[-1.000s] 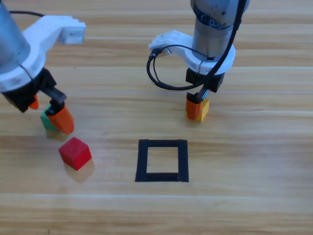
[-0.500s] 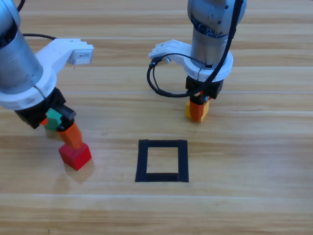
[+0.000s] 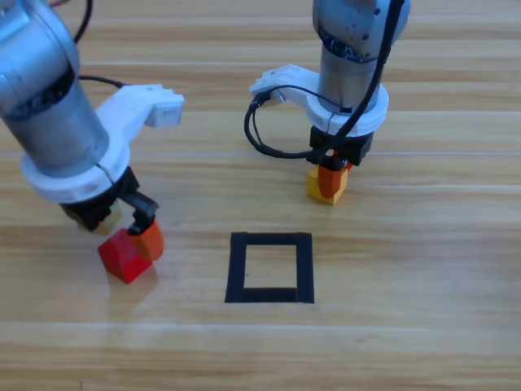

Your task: Stack the blocks in the rectangular block: red at the bottom, yellow in the middle, green on top

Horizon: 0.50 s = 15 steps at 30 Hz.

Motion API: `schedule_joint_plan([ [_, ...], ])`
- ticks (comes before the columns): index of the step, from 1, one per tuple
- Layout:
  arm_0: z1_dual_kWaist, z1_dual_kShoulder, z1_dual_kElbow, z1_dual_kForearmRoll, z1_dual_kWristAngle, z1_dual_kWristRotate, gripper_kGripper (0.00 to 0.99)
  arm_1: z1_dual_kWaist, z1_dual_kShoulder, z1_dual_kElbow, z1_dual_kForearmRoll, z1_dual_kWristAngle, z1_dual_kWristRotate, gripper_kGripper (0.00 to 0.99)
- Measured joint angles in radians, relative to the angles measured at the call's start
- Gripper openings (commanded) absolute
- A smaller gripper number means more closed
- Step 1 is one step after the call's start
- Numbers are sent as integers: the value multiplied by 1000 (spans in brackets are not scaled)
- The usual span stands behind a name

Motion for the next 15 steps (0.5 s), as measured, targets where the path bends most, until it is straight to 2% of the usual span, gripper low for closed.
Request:
schedule_joint_plan([
  [7, -16, 11, 15, -23, 20, -22, 990, 0, -92, 100, 43, 3, 96, 11],
  [15, -18, 48, 32, -75, 20, -32, 990, 0, -332, 380, 15, 107, 157, 12],
])
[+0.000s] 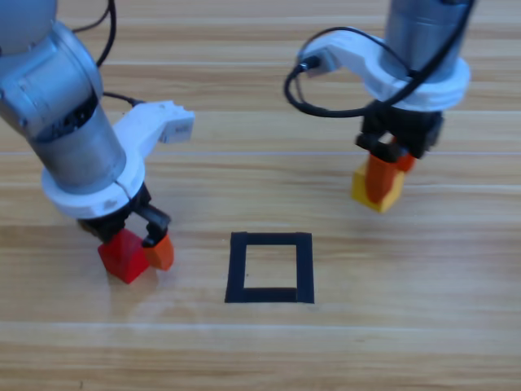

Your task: Stack the blocks in the rectangular block: red at the bottom, yellow in the middle, green on top

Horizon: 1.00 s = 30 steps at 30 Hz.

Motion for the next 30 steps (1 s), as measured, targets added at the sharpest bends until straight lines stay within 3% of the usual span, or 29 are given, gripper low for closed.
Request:
schedule_joint_plan([
  [4, -1, 14, 35, -35, 0, -3, 990, 0, -129, 251, -154, 1, 35, 11],
  [14, -1, 17, 66, -86, 0, -7, 976, -2, -272, 466, -364, 59, 92, 11],
  [21, -1, 17, 93, -109, 1, -7, 724, -5, -297, 525, -415, 158, 227, 11],
  [22, -1, 17, 93, -110, 1, -7, 666, -5, -297, 543, -420, 167, 258, 12],
  [25, -1, 18, 93, -113, 1, -7, 370, -5, -301, 607, -482, 173, 387, 12],
  [29, 0, 18, 93, -113, 1, -7, 137, -7, -332, 719, -566, 125, 568, 12],
  [30, 0, 18, 93, -113, 1, -7, 129, -8, -354, 737, -575, 111, 610, 12],
])
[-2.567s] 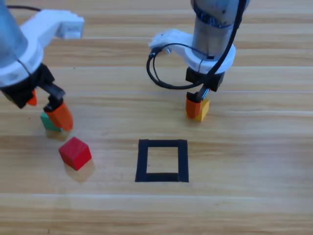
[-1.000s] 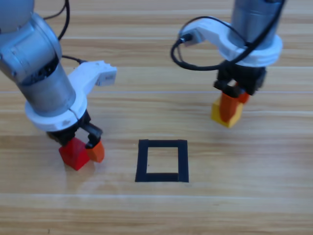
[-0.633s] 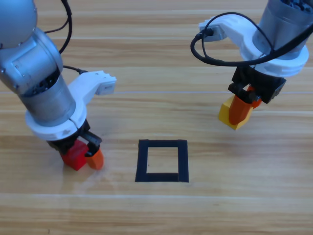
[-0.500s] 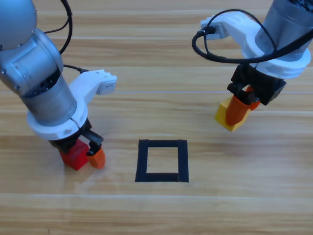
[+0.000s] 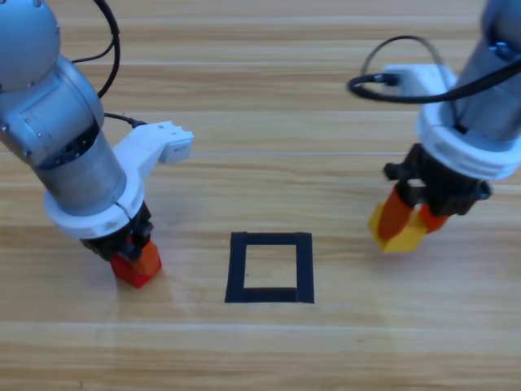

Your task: Stack the blocks in the rectangular block: red at the bottom, yellow in the middle, green on top

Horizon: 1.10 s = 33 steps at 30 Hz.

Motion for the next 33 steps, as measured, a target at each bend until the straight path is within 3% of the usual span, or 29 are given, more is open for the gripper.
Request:
schedule_joint_plan([
  [4, 5, 0, 0, 0, 0, -1, 89, 0, -82, 6, -7, -79, 143, 12],
  [8, 11, 0, -10, 1, -2, -85, 61, 0, -121, 7, -7, -118, 176, 12],
  [17, -13, 7, -304, 253, -24, -413, 0, 0, -127, 7, -7, -118, 194, 12],
  [27, -182, 134, -594, 525, 35, -652, 0, 1, -127, 7, -7, -118, 232, 12],
  [33, -247, 232, -675, 571, 34, -729, 0, 4, -126, 7, -7, -118, 237, 12],
])
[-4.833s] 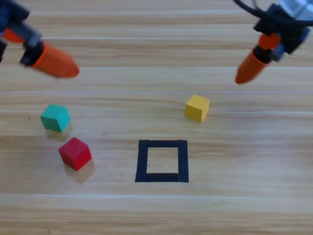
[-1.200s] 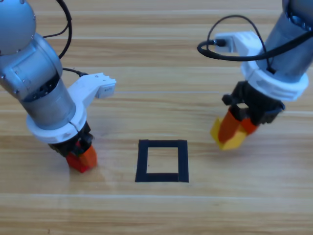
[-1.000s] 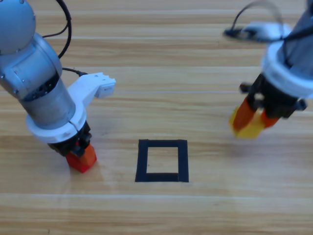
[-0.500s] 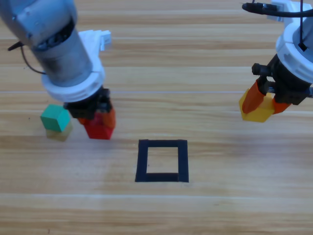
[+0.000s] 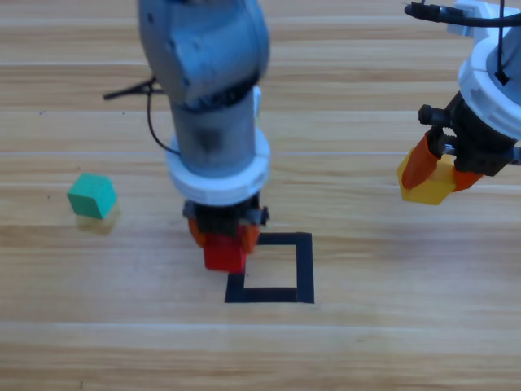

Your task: Stack the blocks in the rectangular block: red at the bottom, yellow in the middle, green on top

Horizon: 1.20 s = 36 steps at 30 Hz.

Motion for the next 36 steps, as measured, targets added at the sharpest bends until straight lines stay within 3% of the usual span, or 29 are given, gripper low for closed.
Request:
schedule_joint_plan([
  [20, -20, 109, -117, -1, -30, -63, 0, 1, 10, 0, 0, 0, -10, 14],
  [36, -20, 124, -109, -84, -40, -102, 0, 1, 22, 0, 0, -1, -24, 14],
])
